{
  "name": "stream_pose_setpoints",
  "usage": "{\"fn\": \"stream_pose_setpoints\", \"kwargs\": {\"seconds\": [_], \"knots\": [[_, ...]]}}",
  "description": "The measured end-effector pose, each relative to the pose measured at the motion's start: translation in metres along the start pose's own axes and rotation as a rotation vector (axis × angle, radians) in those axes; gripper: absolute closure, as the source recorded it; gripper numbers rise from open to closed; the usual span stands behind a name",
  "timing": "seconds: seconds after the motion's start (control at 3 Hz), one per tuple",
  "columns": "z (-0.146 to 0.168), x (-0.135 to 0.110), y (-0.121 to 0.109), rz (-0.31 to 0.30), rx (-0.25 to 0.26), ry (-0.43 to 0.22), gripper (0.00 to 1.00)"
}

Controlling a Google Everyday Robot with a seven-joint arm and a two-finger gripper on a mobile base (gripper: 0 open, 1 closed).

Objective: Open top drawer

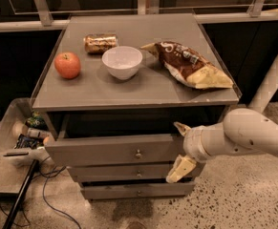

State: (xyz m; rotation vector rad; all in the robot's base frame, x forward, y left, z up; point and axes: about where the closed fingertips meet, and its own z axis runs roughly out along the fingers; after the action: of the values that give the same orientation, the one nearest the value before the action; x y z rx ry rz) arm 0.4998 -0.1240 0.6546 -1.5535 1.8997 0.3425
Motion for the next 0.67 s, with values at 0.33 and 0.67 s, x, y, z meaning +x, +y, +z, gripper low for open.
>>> {"fn": "stream_pose_setpoints", "kwargs": {"seconds": [0.33,0.67], "knots": [[0.0122,0.0111,0.0092,0.029,-0.026,-0.003,0.0],[0.0125,0.0113,0.0094,0.029,-0.027,-0.004,0.0]]}}
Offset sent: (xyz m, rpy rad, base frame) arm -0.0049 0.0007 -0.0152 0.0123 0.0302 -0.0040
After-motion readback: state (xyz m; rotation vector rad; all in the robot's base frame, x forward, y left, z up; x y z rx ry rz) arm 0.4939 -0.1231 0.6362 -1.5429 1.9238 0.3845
